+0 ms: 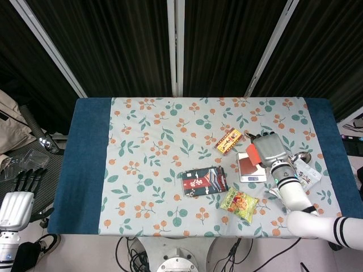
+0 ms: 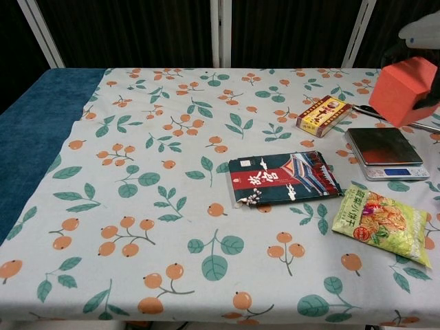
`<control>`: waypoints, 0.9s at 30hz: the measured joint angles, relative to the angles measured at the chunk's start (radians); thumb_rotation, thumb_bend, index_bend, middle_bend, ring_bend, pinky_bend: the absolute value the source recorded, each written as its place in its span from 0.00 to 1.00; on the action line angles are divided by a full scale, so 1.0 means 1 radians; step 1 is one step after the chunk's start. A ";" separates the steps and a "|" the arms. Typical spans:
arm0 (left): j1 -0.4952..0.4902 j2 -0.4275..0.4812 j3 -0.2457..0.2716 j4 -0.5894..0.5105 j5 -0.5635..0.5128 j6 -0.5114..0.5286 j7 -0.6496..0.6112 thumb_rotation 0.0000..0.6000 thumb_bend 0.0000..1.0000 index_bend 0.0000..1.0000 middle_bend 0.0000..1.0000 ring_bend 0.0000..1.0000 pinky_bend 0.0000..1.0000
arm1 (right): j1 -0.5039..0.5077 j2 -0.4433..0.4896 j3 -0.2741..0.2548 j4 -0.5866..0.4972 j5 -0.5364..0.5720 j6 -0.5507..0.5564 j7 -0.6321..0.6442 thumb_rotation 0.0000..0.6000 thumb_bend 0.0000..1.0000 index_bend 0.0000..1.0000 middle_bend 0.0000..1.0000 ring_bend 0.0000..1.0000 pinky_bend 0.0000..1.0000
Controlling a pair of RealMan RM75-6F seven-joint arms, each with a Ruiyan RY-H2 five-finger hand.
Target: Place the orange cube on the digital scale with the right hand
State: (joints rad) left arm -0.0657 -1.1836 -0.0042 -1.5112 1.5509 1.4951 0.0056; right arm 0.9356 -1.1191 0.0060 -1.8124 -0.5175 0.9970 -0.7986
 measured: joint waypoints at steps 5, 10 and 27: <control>-0.008 -0.001 0.000 -0.004 -0.002 -0.014 0.008 1.00 0.07 0.07 0.05 0.00 0.00 | -0.045 -0.010 -0.022 0.032 -0.080 -0.028 0.076 1.00 0.16 0.54 0.43 0.33 0.30; -0.011 0.000 0.002 -0.008 -0.006 -0.022 0.009 1.00 0.07 0.07 0.05 0.00 0.00 | -0.065 -0.042 -0.029 0.092 -0.110 -0.077 0.124 1.00 0.16 0.53 0.42 0.33 0.30; -0.006 0.006 0.006 0.001 -0.014 -0.021 -0.015 1.00 0.07 0.07 0.05 0.00 0.00 | -0.063 -0.085 -0.009 0.159 -0.141 -0.149 0.207 1.00 0.03 0.00 0.00 0.00 0.00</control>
State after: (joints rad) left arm -0.0715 -1.1780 0.0023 -1.5101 1.5364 1.4741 -0.0095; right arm 0.8723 -1.2042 -0.0032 -1.6532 -0.6582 0.8483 -0.5920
